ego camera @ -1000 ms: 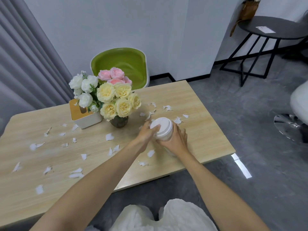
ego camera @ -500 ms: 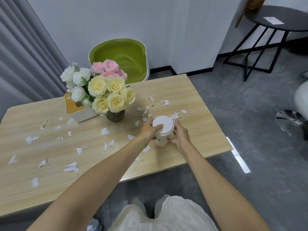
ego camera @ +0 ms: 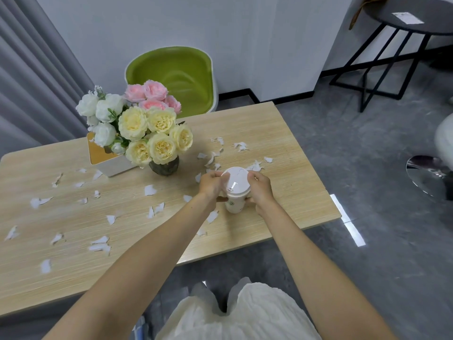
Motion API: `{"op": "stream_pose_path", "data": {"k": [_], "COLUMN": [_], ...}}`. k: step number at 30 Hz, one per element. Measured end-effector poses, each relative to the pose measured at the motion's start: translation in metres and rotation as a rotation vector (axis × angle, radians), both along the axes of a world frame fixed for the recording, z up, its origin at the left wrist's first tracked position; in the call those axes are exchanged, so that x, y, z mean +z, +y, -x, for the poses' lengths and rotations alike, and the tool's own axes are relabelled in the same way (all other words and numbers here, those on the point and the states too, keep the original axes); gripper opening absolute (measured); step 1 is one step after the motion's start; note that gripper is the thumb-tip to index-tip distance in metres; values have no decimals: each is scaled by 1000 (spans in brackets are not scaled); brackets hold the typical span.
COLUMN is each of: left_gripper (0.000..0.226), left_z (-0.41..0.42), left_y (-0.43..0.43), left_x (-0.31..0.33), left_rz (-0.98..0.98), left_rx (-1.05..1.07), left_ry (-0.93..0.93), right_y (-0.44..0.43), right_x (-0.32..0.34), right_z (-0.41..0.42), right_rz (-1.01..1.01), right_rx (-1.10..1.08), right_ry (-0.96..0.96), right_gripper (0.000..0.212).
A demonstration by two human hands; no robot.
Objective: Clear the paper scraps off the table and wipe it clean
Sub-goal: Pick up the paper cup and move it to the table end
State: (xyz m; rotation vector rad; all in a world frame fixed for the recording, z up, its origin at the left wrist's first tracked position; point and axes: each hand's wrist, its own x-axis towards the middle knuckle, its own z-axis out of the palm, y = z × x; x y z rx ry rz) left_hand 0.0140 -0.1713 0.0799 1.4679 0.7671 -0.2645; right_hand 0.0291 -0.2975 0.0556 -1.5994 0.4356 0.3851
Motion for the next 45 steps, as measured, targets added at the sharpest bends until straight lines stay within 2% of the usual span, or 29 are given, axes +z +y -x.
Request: {"op": "stream_pose_path", "data": {"k": [8, 13, 15, 19, 21, 23, 28, 31, 35, 45], "left_gripper": [10, 18, 33, 79, 106, 112, 96, 85, 88, 85], "left_z": [-8, -2, 7, 30, 33, 34, 54, 78, 117, 183], "left_y": [1, 2, 4, 10, 12, 15, 47, 76, 123, 233], "left_x": [3, 8, 4, -16, -21, -21, -13, -7, 1, 42], "left_rz": [-16, 22, 36, 73, 10, -141, -315, -331, -382, -499], "left_rx": [-18, -20, -83, -318, -483, -528, -312, -189, -45, 313], "left_ry": [47, 30, -39, -185, -281, -415, -488, -445, -414, -416], "right_y": [-1, 3, 2, -10, -13, -9, 26, 57, 112, 249], "right_x": [3, 7, 10, 15, 18, 24, 33, 33, 43, 88], "right_z": [-5, -2, 2, 3, 5, 9, 24, 37, 62, 95], "right_rz": [2, -4, -8, -119, -185, -238, -156, -175, -163, -181], "right_rx": [-3, -26, -21, -15, -16, 34, 260, 383, 534, 867], "right_ry": [60, 47, 50, 106, 112, 109, 78, 41, 26, -198], "right_gripper": [26, 26, 27, 31, 31, 30, 37, 27, 43, 29]}}
